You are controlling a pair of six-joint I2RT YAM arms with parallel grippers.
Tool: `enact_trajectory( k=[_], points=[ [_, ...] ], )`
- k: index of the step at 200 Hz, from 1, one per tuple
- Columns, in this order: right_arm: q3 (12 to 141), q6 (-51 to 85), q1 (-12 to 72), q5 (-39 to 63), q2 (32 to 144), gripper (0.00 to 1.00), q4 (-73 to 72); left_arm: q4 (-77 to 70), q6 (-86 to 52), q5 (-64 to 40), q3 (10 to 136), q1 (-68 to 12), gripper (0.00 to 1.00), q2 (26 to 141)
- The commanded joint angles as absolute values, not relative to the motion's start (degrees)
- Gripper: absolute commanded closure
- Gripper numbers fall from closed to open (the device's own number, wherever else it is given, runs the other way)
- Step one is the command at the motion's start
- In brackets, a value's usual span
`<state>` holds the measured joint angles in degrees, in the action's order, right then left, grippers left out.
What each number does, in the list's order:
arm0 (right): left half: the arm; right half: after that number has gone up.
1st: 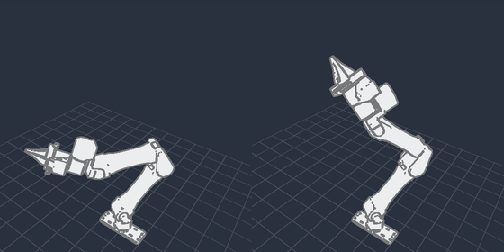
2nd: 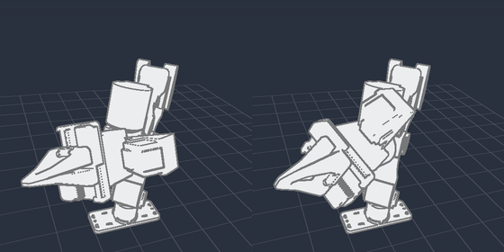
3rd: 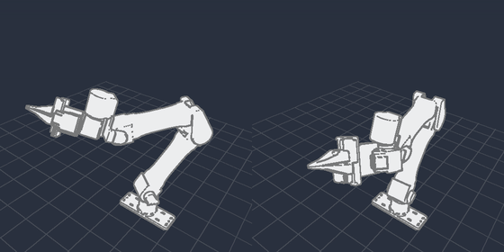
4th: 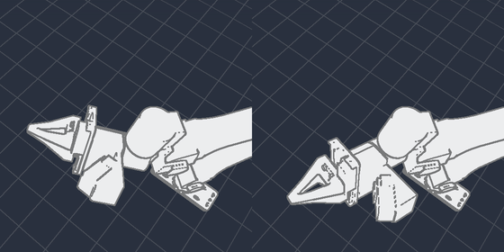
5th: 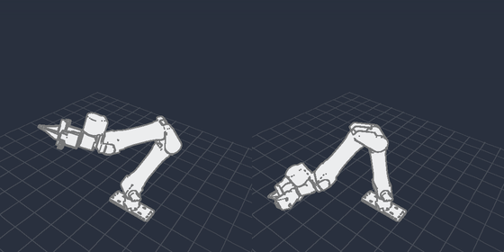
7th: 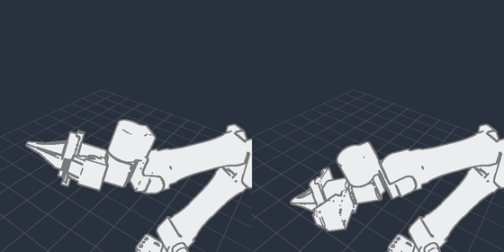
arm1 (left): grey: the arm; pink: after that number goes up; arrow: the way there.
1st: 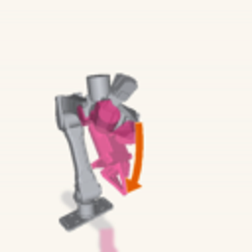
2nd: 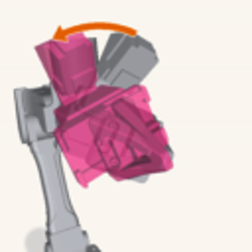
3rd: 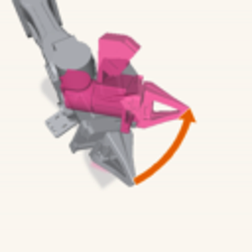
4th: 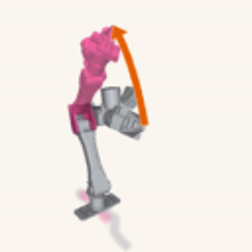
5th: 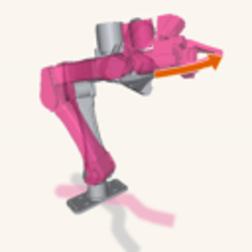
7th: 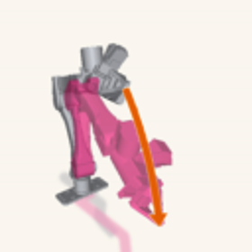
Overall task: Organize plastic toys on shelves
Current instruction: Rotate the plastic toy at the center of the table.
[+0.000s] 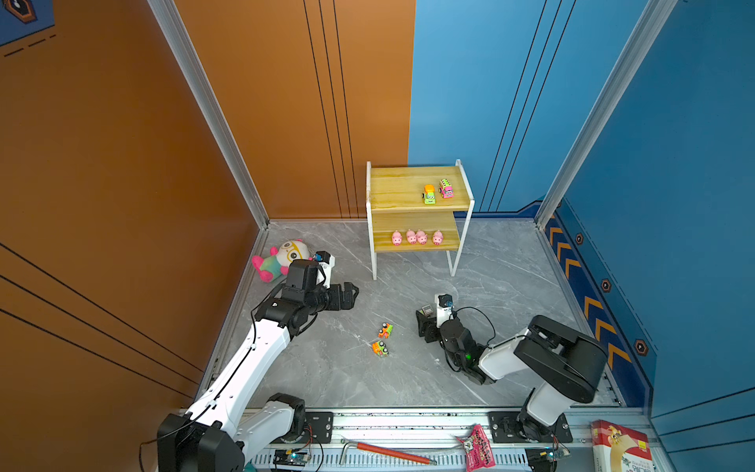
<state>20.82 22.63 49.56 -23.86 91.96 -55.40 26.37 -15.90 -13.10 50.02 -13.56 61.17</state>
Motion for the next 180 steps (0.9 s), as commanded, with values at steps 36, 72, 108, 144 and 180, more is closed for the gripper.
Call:
enact_trajectory(
  k=[36, 72, 108, 144, 180],
  points=[
    [27.18, 37.86, 49.42, -26.95, 74.25, 0.20, -17.39, 25.51, -16.00, -13.53, 49.97, -13.97, 0.03, 60.36],
    [34.69, 61.68, 48.09, -29.62, 70.48, 0.24, 9.14, 25.52, -16.25, -14.01, 49.93, -14.23, 0.03, 60.03],
    [42.98, 73.00, 47.71, -25.56, 75.86, 0.26, 18.68, 25.45, -16.17, -13.92, 49.85, -15.10, 0.03, 59.51],
    [52.75, 76.37, 48.14, -22.45, 84.71, 0.28, 22.79, 25.64, -16.00, -13.71, 49.75, -16.34, 0.03, 58.89],
    [57.66, 81.92, 47.24, -19.69, 90.87, 0.28, 24.96, 25.67, -15.82, -13.41, 49.71, -16.74, 0.03, 58.20]
  ],
)
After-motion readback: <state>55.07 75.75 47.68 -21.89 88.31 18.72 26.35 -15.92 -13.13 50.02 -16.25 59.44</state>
